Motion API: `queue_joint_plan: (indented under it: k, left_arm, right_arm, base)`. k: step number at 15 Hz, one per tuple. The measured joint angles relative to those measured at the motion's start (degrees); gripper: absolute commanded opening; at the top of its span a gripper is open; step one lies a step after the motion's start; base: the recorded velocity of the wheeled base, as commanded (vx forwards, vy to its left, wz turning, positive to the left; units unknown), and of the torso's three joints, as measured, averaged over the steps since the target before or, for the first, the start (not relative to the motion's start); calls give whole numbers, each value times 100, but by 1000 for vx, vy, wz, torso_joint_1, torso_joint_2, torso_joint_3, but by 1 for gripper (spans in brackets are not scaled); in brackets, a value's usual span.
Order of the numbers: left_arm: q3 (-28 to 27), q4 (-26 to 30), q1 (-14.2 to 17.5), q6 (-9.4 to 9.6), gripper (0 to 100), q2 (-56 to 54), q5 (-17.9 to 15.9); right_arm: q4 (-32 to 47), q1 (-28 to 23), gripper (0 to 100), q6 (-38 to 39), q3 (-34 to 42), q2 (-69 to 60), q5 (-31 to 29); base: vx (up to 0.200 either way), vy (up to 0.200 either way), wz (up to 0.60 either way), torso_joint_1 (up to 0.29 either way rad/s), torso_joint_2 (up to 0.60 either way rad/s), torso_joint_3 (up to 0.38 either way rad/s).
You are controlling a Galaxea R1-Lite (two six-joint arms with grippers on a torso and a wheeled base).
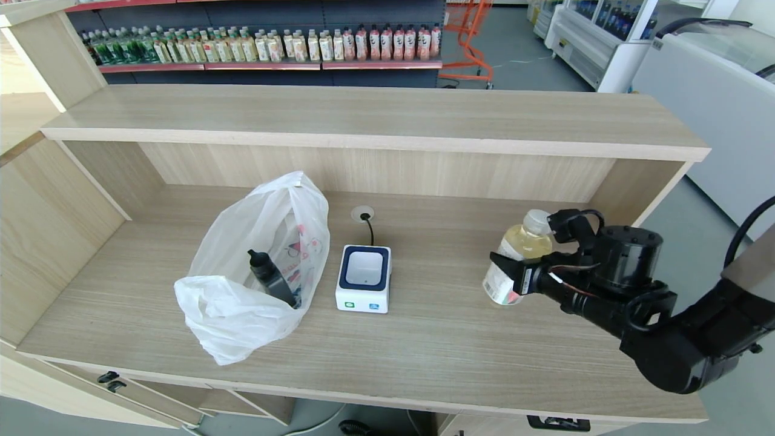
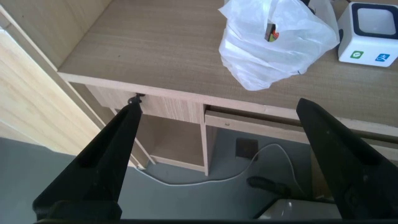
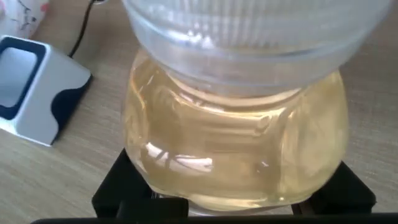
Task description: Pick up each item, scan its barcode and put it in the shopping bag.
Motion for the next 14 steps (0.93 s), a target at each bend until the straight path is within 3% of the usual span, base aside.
queue_joint_plan:
  k: [3, 4, 9, 14]
  left_arm:
    - [0, 0, 0, 2, 100, 0, 2]
    - [0, -1, 0, 0, 100, 0, 0]
    - [0, -1, 0, 2, 100, 0, 2]
    - [0, 0, 0, 2, 100, 0, 2]
  right_arm:
    - [761, -61, 0, 823, -163, -1092, 2625]
    - [1046, -89, 0, 979, -229, -1426, 3150]
    - [1708, 794, 0, 1849, -268, -2561, 3290]
    - [2060, 1246, 0, 1880, -15, -3007, 3266]
  base:
    - [0, 0, 0, 0, 0, 0]
    - [0, 0, 0, 0, 0, 0]
    - [0, 0, 0, 0, 0, 0]
    - [0, 0, 0, 0, 0, 0]
